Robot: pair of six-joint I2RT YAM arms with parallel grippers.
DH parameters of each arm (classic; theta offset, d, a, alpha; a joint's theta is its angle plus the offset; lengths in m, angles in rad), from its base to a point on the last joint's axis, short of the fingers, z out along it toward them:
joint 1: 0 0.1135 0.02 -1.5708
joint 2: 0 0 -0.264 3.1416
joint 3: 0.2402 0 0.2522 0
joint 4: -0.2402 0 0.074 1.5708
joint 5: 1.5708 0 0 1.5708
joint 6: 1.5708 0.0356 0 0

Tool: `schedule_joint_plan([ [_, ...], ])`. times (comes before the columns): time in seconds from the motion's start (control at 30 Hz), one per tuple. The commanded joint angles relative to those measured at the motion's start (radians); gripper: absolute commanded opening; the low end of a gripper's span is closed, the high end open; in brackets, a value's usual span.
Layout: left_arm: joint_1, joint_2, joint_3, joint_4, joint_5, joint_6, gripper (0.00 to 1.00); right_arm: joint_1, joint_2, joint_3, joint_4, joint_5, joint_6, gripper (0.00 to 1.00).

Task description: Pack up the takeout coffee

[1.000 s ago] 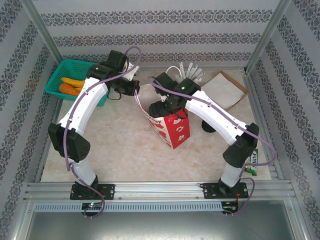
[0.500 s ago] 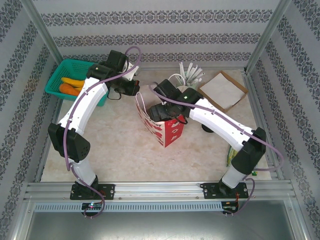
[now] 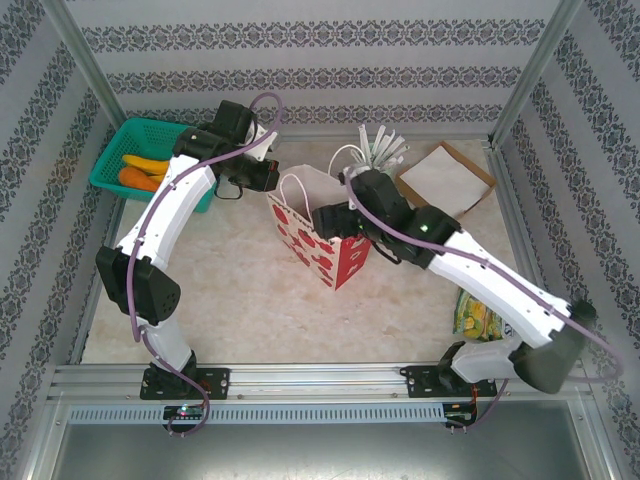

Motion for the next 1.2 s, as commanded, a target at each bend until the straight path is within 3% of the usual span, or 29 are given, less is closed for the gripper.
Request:
schedule_joint_plan([
  [0.0, -0.001, -0.025, -0.014, 0.028, -0.004, -0.013, 0.0, 0.006, -0.08, -0.1, 0.154, 0.037, 0.044, 0.98],
  [0.37, -0.001, -0.015, -0.016, 0.031, 0.012, -0.023, 0.0, -0.016, -0.177, -0.201, 0.25, -0.18, 0.05, 0.98],
  [0.5, -0.001, -0.013, -0.014, 0.031, 0.015, -0.022, 0.0, -0.028, -0.207, -0.218, 0.258, -0.368, 0.052, 0.98],
  [0.6, -0.001, -0.013, -0.016, 0.032, 0.017, -0.022, 0.0, -0.028, -0.221, -0.224, 0.204, -0.428, 0.099, 0.98],
  [0.8, -0.001, -0.018, -0.031, 0.039, 0.019, -0.025, 0.0, -0.027, -0.262, -0.256, 0.087, -0.338, 0.226, 0.95],
  [0.93, -0.001, -0.026, -0.035, 0.04, 0.019, -0.033, 0.0, -0.032, -0.272, -0.253, -0.017, -0.122, 0.413, 0.92],
  [1.07, -0.001, -0.034, -0.045, 0.043, 0.022, -0.048, 0.0, -0.039, -0.236, -0.219, -0.07, -0.1, 0.541, 0.85],
  [1.17, -0.001, -0.037, -0.05, 0.043, 0.022, -0.055, 0.0, -0.042, -0.193, -0.174, -0.104, -0.082, 0.55, 0.81],
])
